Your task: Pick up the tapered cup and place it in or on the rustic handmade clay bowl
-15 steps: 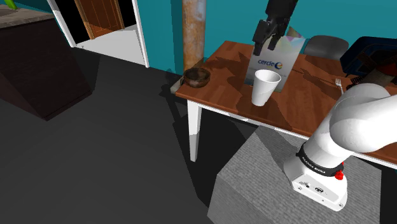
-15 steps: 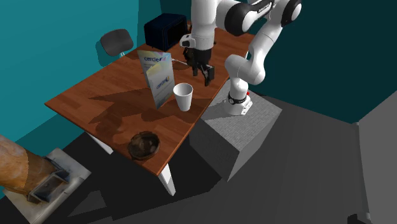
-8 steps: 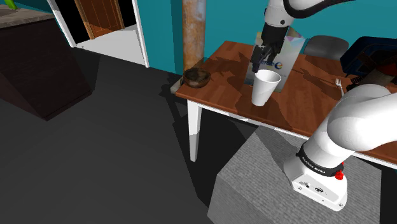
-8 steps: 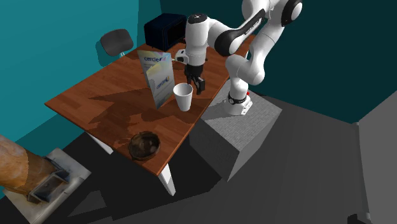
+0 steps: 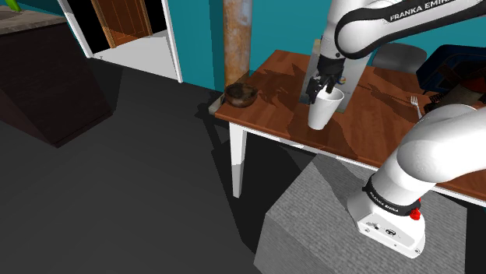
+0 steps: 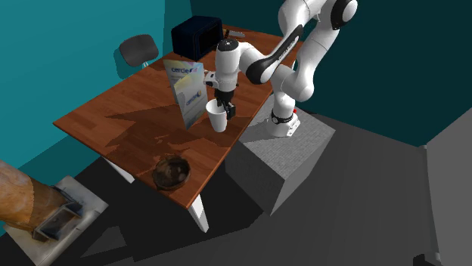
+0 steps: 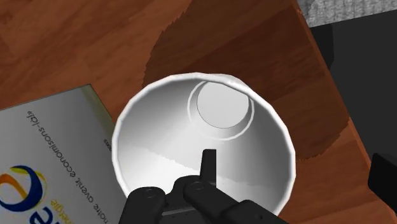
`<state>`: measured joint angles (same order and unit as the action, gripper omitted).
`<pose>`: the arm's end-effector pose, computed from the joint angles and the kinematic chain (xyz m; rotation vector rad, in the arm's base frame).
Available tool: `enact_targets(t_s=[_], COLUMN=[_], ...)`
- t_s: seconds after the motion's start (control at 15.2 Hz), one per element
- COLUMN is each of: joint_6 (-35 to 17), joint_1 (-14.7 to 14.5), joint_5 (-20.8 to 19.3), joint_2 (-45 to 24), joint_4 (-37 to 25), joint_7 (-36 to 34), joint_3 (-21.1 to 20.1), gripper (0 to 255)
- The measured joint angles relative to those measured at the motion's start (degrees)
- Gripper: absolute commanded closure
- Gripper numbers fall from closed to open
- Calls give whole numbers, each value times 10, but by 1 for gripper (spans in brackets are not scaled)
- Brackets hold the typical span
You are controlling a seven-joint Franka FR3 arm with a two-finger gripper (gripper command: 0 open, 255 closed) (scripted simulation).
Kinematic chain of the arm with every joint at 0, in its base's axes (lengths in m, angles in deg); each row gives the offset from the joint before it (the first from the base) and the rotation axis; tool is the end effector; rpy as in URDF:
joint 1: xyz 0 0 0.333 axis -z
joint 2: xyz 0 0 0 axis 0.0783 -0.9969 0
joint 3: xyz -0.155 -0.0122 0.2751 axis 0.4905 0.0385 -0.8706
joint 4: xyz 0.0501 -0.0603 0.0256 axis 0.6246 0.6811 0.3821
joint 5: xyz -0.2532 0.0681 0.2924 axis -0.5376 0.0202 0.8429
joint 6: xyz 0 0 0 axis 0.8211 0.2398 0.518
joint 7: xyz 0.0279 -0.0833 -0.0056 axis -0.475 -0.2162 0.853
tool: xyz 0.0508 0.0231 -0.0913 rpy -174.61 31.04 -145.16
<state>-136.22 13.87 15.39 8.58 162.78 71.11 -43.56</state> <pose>0.3204 -0.1038 0.4061 2.9992 -0.2941 0.0342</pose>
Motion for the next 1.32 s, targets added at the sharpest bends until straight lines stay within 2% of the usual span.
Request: enact_targets(t_s=[0.33, 0.79, 0.86, 1.32], joint_6=[-47, -55, -55, -55], joint_1=[6, 6, 6, 6], joint_5=[-10, -11, -11, -12], joint_2=[-24, -28, -28, -28], joint_4=[23, 26, 26, 26], joint_7=[-2, -4, -4, -4], joint_3=[7, 7, 7, 7], gripper=[0, 0, 255, 255])
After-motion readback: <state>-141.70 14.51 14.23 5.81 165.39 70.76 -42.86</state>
